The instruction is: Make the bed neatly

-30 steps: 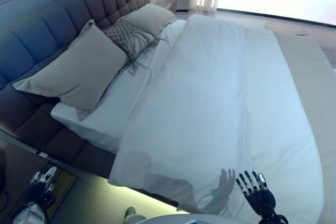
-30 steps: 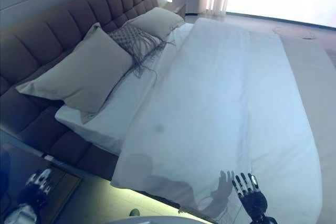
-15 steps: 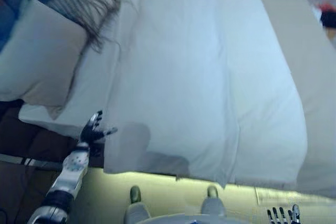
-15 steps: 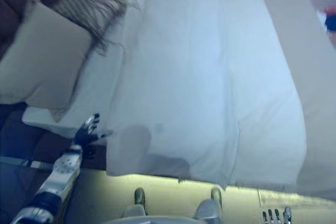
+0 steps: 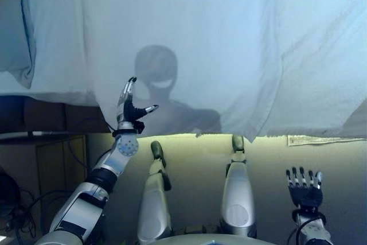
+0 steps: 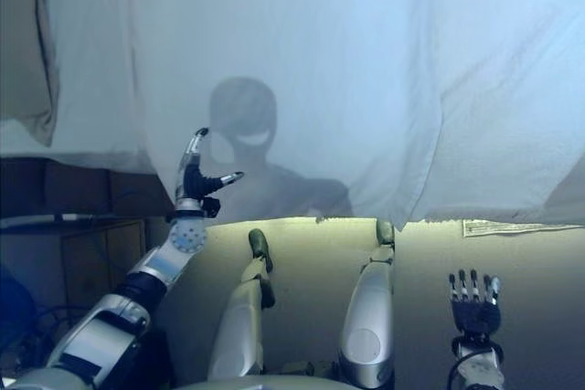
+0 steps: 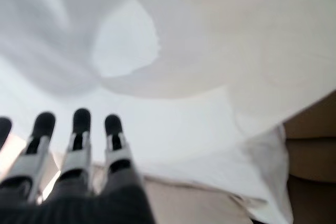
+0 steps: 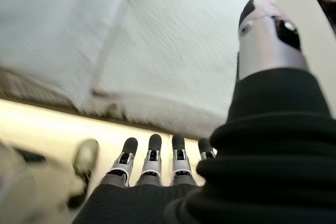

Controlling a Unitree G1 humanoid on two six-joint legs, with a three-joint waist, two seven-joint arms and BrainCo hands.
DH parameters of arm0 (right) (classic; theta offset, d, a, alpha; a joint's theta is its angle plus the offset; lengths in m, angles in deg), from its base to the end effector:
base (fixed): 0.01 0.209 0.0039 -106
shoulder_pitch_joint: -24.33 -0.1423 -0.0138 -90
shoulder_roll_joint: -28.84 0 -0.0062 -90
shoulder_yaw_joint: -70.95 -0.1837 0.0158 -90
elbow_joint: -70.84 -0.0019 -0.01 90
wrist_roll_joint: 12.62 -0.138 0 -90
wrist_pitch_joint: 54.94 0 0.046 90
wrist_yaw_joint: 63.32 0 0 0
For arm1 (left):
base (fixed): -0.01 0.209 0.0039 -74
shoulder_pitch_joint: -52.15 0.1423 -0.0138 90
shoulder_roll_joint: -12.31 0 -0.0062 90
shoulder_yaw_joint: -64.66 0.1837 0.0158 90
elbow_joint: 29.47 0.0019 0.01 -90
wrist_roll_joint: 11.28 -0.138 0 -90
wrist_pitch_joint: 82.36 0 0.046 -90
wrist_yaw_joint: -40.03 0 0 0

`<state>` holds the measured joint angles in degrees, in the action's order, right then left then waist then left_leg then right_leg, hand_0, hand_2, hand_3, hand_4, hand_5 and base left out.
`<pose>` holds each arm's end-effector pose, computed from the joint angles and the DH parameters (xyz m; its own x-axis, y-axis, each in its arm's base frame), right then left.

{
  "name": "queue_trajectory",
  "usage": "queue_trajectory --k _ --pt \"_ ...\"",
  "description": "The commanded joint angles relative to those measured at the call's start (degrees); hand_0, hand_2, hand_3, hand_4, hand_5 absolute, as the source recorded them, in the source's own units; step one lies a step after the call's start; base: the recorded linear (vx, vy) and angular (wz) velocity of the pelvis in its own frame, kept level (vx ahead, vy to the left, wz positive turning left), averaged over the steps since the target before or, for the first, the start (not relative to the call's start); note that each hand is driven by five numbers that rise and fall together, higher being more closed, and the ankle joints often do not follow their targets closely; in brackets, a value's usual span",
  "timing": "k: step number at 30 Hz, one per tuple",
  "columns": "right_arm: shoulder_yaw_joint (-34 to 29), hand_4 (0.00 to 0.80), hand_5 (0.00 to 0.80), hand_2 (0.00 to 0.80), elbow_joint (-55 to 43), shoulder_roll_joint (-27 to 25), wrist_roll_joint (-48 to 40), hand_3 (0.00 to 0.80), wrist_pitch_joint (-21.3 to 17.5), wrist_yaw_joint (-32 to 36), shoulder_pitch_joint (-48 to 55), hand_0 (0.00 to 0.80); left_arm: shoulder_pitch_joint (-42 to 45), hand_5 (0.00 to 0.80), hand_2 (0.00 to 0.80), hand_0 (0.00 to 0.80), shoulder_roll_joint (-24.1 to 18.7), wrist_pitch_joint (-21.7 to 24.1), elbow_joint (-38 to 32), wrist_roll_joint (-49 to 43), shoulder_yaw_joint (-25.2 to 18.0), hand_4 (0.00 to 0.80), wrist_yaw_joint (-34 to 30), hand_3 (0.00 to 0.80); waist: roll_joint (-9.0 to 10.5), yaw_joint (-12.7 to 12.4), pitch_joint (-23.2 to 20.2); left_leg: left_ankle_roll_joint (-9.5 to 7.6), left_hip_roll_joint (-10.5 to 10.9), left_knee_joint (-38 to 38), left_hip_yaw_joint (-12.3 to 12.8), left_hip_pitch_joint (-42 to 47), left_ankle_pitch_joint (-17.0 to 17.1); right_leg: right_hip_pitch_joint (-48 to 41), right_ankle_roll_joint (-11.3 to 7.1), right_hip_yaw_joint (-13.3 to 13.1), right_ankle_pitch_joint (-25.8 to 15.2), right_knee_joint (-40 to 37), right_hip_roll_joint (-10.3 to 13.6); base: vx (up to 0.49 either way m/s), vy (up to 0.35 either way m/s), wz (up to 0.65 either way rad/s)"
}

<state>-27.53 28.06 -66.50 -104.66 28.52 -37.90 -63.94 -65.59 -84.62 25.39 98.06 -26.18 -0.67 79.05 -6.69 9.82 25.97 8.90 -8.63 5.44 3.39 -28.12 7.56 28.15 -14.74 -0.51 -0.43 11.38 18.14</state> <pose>0.1244 -0.2907 -0.0599 0.8834 -0.3772 -0.2782 0.4003 0.2983 0.8665 0.2784 0.1675 0.0418 0.9222 0.0665 0.3810 -0.3055 0.7294 0.6121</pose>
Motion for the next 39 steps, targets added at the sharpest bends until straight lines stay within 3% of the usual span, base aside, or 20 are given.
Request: queue_trajectory --k 1,11,17,23,32,35,37,38,39 --pt "0.60 0.000 0.000 0.000 -6.83 0.80 -3.44 0.000 -3.21 -1.58 -0.21 0.000 -8.72 0.000 0.000 0.000 -2.31 -1.00 1.48 -7.53 -0.73 0.000 6.48 0.000 4.11 0.07 2.57 -2.23 3.22 0.10 2.56 -2.26 0.22 4.52 2.57 0.72 -8.99 -2.62 -1.92 -0.063 0.067 0.10" --pt "3.15 0.000 0.000 0.000 -13.51 1.02 -4.25 0.000 -4.39 -4.65 -1.27 0.000 -16.06 0.000 0.000 0.000 -3.25 -4.73 -1.40 -11.90 -1.05 0.000 8.42 0.000 4.17 0.90 3.82 -2.23 3.59 0.11 3.70 -6.12 1.33 8.16 2.56 0.73 -9.68 -2.30 -1.41 -0.043 0.002 0.03" --pt "3.92 0.000 0.000 0.000 -18.77 0.78 -4.19 0.000 -5.97 -8.65 -3.09 0.000 -22.91 0.000 0.000 0.000 -2.95 -10.90 -0.75 -21.79 2.41 0.000 6.37 0.000 4.66 2.06 3.82 -2.10 3.35 -0.16 4.39 -9.84 2.25 11.88 2.81 -0.38 -10.37 -2.47 -1.94 -0.036 -0.019 0.01" --pt "3.95 0.000 0.000 0.000 -20.88 -0.24 -2.44 0.000 -7.05 -11.18 -5.86 0.000 -27.26 0.000 0.000 0.000 -3.14 -19.18 5.55 -29.47 6.86 0.000 7.39 0.000 4.37 3.43 3.82 -1.68 3.12 -0.54 4.32 -12.52 3.11 15.74 3.20 -2.37 -10.46 -1.87 -2.59 -0.013 0.046 -0.05" --pt "4.49 0.000 0.000 0.000 -21.90 -1.29 -1.65 0.000 -8.25 -12.71 -9.77 0.000 -29.80 0.000 0.000 0.000 -4.92 -27.76 11.75 -34.59 12.61 0.000 1.51 0.000 4.31 3.42 3.82 -1.30 2.33 1.62 4.04 -18.01 3.17 20.94 3.42 -2.93 -9.96 -0.27 -2.68 0.003 0.002 -0.07" --pt "5.77 0.000 0.000 0.000 -22.82 -1.71 -0.72 0.000 -9.38 -14.41 -12.98 0.000 -32.59 0.000 0.000 0.000 -4.51 -33.13 15.87 -31.97 14.73 0.000 1.04 0.000 4.22 3.62 3.82 -1.16 2.03 2.00 4.03 -19.81 3.29 22.91 3.55 -3.21 -9.92 0.20 -2.78 -0.010 0.010 0.00" --pt "6.13 0.000 0.000 0.000 -23.57 -2.43 -0.31 0.000 -9.76 -15.64 -14.59 0.000 -33.67 0.000 0.000 0.000 -4.50 -34.00 18.06 -31.51 15.30 0.000 1.15 0.000 3.91 3.60 3.82 -1.15 1.93 2.77 3.95 -21.02 3.07 24.22 3.66 -3.48 -9.63 0.81 -2.67 -0.023 0.041 0.00" --pt "5.82 0.000 0.000 0.000 -24.27 -2.84 0.00 0.000 -9.44 -16.66 -15.26 0.000 -33.70 0.075 0.075 0.075 -4.65 -34.61 18.43 -31.35 15.78 0.075 0.48 0.075 3.68 3.58 3.82 -1.07 1.90 3.35 3.93 -21.58 2.90 24.78 3.68 -3.59 -9.48 1.12 -2.60 -0.007 0.049 -0.01" --pt "5.62 0.000 0.000 0.000 -24.97 -2.94 0.40 0.000 -9.18 -17.35 -15.58 0.000 -33.39 0.436 0.436 0.436 -4.56 -35.34 18.34 -31.25 15.95 0.436 -0.11 0.436 3.53 3.62 3.82 -0.99 1.94 3.91 3.86 -21.99 2.72 25.21 3.70 -3.74 -9.42 1.38 -2.57 -0.001 0.046 -0.02"
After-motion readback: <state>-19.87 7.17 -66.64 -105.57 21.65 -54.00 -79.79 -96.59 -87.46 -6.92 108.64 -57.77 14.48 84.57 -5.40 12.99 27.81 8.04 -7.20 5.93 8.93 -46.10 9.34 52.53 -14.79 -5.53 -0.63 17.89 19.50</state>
